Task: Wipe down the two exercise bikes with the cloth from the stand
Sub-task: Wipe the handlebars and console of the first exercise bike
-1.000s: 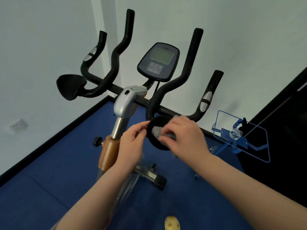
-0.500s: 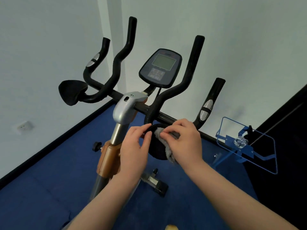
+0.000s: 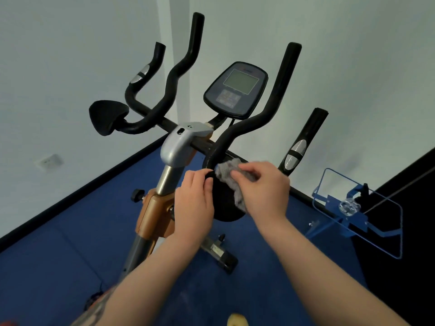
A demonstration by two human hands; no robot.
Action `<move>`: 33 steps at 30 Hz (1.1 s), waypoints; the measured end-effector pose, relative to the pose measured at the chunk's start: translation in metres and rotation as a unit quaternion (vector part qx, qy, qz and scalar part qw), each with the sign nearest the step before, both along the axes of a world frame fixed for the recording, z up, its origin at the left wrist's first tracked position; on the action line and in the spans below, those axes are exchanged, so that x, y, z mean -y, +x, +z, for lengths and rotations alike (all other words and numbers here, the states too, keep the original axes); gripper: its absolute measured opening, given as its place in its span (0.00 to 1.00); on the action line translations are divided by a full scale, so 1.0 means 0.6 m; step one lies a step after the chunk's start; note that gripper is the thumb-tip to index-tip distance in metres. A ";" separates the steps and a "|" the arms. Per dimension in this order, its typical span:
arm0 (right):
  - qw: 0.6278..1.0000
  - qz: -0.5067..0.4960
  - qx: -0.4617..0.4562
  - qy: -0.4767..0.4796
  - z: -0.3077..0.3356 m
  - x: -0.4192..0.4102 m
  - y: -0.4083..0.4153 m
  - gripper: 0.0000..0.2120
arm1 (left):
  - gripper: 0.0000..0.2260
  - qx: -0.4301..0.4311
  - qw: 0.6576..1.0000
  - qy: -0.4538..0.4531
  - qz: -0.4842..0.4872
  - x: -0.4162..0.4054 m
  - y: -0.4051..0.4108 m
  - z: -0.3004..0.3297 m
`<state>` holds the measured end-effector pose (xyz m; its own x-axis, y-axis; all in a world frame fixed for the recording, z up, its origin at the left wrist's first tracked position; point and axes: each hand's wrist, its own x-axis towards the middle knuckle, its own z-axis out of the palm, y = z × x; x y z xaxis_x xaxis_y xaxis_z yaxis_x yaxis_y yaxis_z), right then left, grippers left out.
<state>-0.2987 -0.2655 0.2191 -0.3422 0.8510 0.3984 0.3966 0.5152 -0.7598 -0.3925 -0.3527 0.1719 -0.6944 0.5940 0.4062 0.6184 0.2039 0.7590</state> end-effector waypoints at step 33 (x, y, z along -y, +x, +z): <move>0.992 -0.091 -0.028 -0.077 -0.019 0.072 0.056 0.11 | 0.12 0.118 0.987 0.064 -0.093 0.022 -0.023 0.001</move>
<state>-0.2653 -0.3087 0.2077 -0.1578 0.9491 0.2727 0.4283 0.3146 -0.8471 -0.4061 -0.3659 0.1724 -0.6626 0.6739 0.3268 0.4398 -0.0031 0.8981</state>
